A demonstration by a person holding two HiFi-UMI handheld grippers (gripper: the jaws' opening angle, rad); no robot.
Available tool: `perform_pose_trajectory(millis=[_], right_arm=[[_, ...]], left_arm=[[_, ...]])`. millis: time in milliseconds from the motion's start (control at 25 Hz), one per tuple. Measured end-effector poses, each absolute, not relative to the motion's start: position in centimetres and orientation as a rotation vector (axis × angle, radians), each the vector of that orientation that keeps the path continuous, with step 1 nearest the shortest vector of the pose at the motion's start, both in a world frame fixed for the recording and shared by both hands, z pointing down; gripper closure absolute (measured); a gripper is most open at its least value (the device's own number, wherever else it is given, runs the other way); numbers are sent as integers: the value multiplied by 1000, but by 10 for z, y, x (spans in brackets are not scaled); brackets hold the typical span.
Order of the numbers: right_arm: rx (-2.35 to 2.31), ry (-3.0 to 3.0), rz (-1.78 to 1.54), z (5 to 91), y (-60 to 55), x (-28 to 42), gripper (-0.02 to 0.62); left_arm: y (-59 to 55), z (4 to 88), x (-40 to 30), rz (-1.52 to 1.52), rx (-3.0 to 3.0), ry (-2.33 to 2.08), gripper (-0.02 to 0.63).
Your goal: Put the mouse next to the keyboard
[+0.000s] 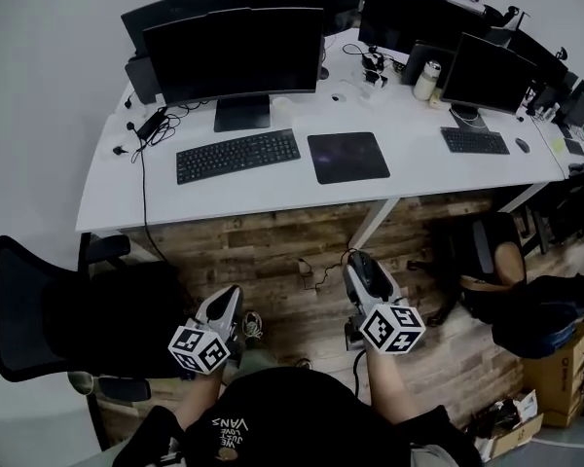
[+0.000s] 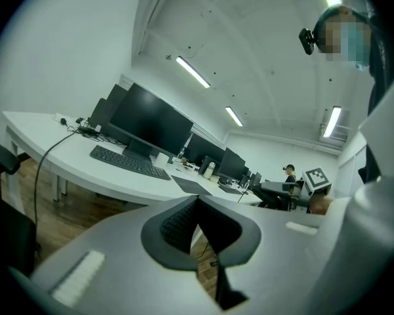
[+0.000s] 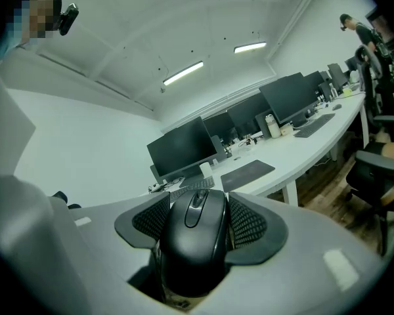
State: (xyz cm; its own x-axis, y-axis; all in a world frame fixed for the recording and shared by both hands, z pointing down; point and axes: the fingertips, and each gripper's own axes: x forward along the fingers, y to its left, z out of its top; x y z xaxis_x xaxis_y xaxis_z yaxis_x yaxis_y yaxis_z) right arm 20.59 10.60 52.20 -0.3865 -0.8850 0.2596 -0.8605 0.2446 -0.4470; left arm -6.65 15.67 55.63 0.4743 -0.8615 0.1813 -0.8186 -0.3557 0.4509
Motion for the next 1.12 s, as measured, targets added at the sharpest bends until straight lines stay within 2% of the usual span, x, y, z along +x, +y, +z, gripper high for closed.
perform_pose_trajectory(millis=[800, 1120], right_arm=[[-1954, 2186, -757, 511, -21, 138, 314], [-1983, 2207, -746, 516, -54, 137, 314]], left_arm=[[-6, 541, -191, -62, 2374, -1255, 604], [-37, 555, -200, -59, 2341, -1269, 604]])
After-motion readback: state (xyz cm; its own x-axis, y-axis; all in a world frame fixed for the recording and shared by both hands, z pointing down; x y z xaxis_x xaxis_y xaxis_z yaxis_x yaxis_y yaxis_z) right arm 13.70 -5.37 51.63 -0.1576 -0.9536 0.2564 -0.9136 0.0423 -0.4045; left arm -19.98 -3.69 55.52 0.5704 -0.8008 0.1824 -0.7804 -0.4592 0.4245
